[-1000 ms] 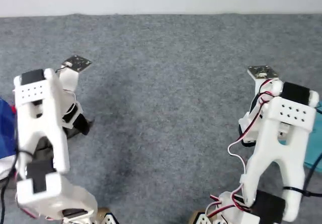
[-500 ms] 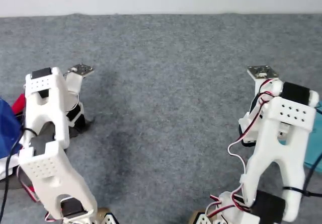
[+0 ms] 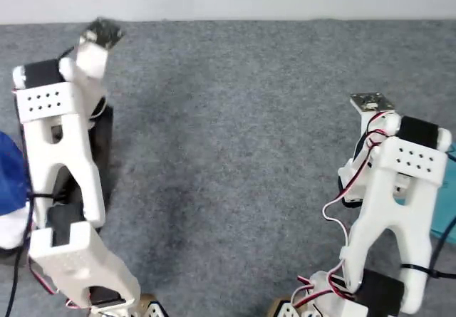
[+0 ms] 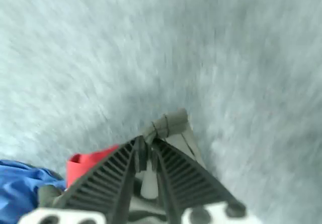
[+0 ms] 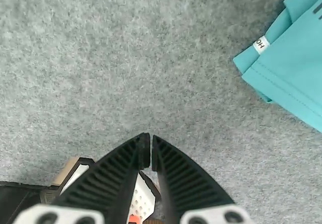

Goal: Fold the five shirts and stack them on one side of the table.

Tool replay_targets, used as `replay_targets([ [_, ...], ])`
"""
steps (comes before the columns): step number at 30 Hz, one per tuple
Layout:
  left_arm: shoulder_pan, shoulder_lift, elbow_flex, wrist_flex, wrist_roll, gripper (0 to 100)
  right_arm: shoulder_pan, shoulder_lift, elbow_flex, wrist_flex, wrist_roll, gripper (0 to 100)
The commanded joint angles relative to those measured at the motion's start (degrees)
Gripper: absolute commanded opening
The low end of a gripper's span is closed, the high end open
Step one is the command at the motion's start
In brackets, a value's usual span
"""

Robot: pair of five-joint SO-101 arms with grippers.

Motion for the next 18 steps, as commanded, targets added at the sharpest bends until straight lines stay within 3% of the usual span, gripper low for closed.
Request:
replay_targets([
  [1,5.7,-6.3,-7.2,0.4,7.2,1,-0.1,-2.7,-0.3,2.4,-0.4,1.1],
  [11,26.4,-7.6,-26.4,-0.4,13.6,1,-0.2,-2.7,-0.3,2.4,-0.4,1.1],
  [18,40.9,-7.6,-30.5,-4.5,13.6,1,-0.2,-2.7,-0.3,2.4,-0.4,1.1],
])
